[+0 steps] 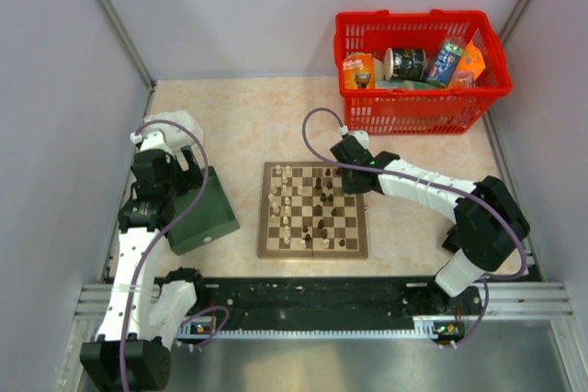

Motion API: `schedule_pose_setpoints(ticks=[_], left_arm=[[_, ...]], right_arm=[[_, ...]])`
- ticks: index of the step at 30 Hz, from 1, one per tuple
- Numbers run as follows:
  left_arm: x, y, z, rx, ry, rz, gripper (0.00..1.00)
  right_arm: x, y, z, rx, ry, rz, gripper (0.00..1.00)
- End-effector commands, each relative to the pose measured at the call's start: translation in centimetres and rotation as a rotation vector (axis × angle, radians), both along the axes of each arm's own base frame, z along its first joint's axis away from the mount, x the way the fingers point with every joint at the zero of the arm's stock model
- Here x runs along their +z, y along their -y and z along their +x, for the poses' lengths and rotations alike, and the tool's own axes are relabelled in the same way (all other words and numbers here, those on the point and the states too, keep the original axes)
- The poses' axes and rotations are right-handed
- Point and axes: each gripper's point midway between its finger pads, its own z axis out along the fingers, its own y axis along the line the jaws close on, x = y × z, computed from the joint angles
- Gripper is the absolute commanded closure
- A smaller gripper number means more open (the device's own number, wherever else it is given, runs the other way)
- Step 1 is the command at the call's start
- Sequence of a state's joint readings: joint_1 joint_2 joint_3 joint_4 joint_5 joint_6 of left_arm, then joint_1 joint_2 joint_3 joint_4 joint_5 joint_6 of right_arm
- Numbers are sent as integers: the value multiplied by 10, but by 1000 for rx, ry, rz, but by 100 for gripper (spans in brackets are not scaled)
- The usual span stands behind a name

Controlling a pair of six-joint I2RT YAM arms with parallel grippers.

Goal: Set up the chess pieces on the board

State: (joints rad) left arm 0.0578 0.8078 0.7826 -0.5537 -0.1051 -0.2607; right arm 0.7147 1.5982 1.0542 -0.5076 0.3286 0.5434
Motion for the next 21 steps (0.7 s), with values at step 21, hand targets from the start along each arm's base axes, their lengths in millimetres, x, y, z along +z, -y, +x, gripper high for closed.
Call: schedule_pose_setpoints(ticks=[21], left_arm=[[5, -1, 2, -1, 21, 10, 2]], right_arm=[[15, -8, 8, 20, 17, 34, 69]])
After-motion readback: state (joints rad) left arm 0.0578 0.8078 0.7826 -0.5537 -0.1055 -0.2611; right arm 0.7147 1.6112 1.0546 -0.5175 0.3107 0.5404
